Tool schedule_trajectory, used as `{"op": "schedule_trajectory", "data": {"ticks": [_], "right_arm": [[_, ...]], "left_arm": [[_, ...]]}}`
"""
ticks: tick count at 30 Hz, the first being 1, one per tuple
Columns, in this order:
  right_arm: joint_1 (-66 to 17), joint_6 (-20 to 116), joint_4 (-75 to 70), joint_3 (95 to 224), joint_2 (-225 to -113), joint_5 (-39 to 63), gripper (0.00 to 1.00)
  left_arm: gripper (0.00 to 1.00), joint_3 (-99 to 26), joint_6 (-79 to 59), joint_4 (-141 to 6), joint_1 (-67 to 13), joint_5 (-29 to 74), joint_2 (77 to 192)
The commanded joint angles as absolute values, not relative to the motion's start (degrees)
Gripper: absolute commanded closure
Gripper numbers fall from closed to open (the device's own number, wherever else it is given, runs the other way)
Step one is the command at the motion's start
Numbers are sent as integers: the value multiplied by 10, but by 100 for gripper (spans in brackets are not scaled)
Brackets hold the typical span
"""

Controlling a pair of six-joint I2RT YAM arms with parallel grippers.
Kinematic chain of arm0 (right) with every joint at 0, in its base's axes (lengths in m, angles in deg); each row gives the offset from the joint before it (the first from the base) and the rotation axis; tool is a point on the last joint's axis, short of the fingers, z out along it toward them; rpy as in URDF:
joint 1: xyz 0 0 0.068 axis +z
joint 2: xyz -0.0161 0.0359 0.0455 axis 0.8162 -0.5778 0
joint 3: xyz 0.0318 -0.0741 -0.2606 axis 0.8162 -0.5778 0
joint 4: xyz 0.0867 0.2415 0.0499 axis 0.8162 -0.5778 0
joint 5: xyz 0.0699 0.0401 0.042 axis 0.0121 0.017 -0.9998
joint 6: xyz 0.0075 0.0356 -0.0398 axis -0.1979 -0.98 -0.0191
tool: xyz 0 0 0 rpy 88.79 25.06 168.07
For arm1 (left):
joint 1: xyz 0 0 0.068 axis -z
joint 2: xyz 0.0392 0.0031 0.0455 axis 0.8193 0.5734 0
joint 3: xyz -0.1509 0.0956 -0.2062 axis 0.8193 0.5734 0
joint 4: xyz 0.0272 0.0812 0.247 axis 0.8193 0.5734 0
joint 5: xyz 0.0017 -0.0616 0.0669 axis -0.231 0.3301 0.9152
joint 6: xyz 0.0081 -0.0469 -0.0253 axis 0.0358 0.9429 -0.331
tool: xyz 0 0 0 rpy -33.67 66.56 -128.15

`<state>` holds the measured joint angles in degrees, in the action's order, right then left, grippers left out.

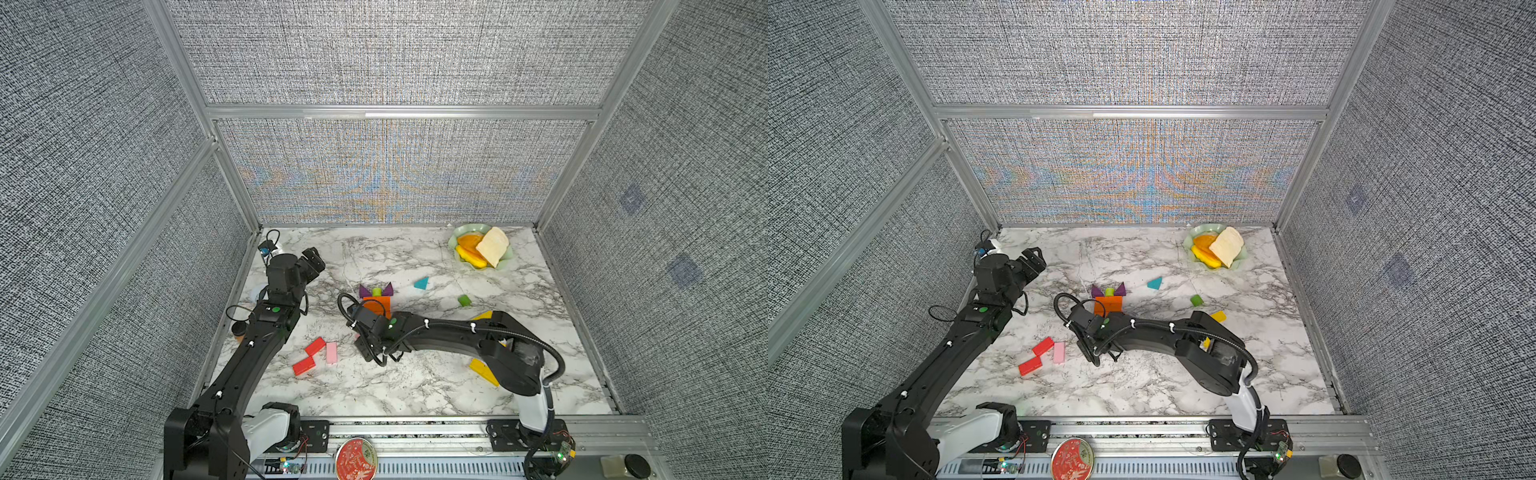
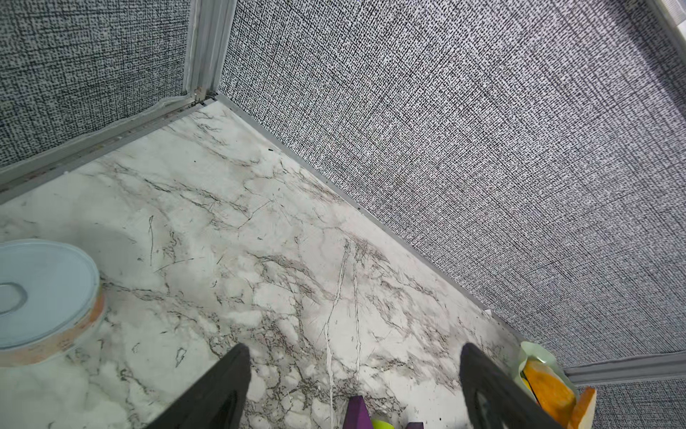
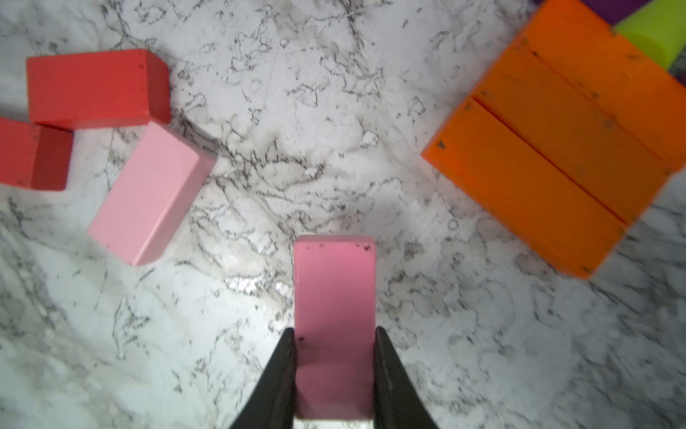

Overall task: Assemble a carrot with building blocks
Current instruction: Place the building block at the center of the board.

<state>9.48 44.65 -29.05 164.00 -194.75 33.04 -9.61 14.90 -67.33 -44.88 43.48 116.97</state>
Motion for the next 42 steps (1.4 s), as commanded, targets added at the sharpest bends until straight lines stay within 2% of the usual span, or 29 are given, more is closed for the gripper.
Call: {"op": "schedule_trajectory", "data": {"ticks": [1,8,13,22,25,28,42], "right_arm": [[88,475,-291,1595,-1917,343,75],[63,534,-309,1567,-1900,322,75],[54,579,-341,1624,-1938,299,76],[34,588,-358,1665,-1982,309,75],[31,584,-361,1671,-1985,312,48],[30,577,-367,1667,-1974,315,40],[27,502,-382,1619,-1942,340,41]], "left_arm": [[11,-92,149,-691,-450,403,1179],[13,-100,170,-748,-449,189,1266],[16,-137,169,-715,-449,119,1309],[16,-120,167,-728,-450,147,1270],[16,-120,172,-733,-450,137,1271],[16,-120,176,-731,-450,135,1275],[16,-117,189,-738,-450,124,1275]]}}
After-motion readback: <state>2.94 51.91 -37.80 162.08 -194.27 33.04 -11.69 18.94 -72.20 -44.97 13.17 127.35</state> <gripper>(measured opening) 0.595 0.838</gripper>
